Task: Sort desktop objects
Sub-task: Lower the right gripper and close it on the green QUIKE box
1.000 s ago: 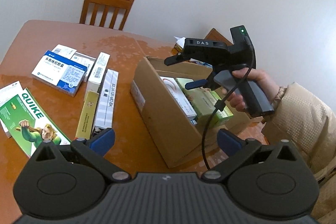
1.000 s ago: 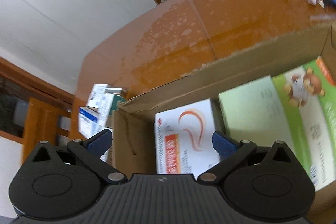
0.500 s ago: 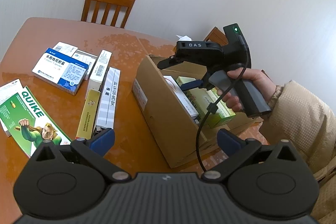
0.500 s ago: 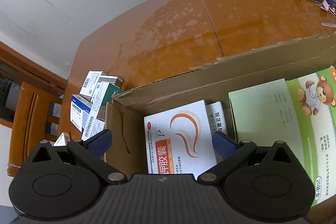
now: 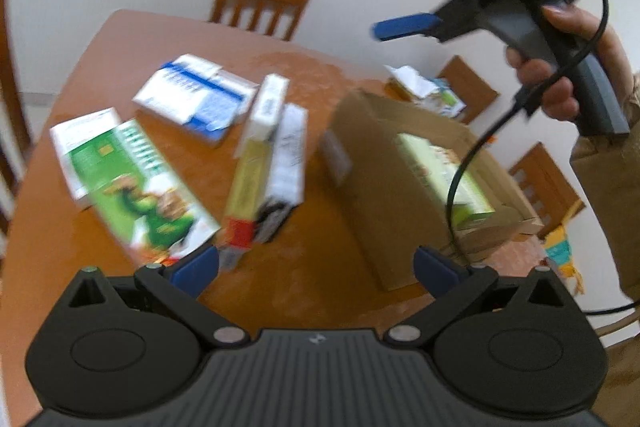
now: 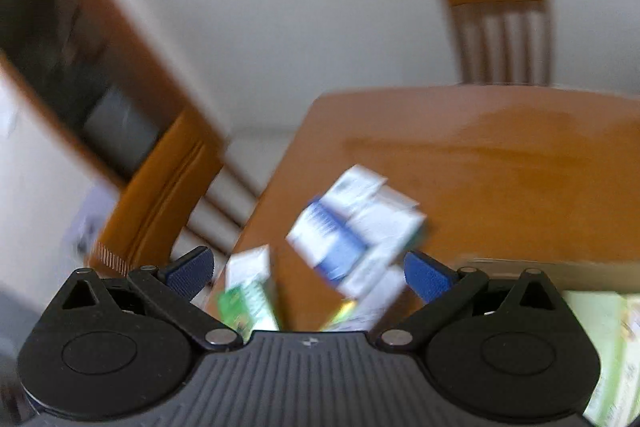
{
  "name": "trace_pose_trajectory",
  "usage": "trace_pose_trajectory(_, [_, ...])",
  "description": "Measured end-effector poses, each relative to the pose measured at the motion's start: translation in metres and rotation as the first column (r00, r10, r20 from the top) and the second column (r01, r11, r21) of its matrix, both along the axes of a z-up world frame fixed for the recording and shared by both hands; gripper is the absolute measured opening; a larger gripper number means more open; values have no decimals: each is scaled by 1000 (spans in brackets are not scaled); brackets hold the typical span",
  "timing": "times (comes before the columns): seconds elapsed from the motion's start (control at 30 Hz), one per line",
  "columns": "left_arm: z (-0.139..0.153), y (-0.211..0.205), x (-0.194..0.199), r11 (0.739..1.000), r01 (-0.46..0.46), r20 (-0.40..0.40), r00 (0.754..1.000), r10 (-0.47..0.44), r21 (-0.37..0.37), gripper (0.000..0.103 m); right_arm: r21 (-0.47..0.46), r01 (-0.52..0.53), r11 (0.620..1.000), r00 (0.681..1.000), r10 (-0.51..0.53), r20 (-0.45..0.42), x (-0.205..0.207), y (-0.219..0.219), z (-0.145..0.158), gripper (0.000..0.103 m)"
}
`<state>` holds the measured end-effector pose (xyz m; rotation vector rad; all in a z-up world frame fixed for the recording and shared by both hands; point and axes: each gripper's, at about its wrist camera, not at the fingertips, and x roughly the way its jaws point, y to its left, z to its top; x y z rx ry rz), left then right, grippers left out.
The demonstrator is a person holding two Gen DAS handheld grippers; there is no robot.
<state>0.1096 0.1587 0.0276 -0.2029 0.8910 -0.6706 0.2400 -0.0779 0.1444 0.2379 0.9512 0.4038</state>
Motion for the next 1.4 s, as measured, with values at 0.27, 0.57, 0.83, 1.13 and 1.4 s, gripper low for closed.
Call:
trace_pose_trajectory(0.27, [-23, 26, -20, 981, -99, -18, 994, 104, 169, 103, -310, -290, 905, 956, 256, -146, 9, 151, -92, 103])
trace_pose_trajectory(0.57, [-30, 32, -21, 963, -144, 9, 989, 145, 227, 103, -416, -293, 861, 955, 245, -167, 17, 177, -135, 103])
trace_pose_trajectory(0.83, [-2, 38, -20, 984, -111, 179, 980, 84, 142, 103, -410, -320, 854, 947, 294, -126, 15, 177, -136, 103])
trace_pose_trajectory(1.13, [9, 52, -4, 985, -81, 243, 969, 42, 154, 103, -406, -345, 846, 938, 322, -126, 17, 175, -141, 102])
trace_pose_trajectory(1.4, [-7, 53, 7, 993, -29, 168, 986, 10, 111, 103, -383, -372, 846, 928, 347, -135, 13, 179, -144, 95])
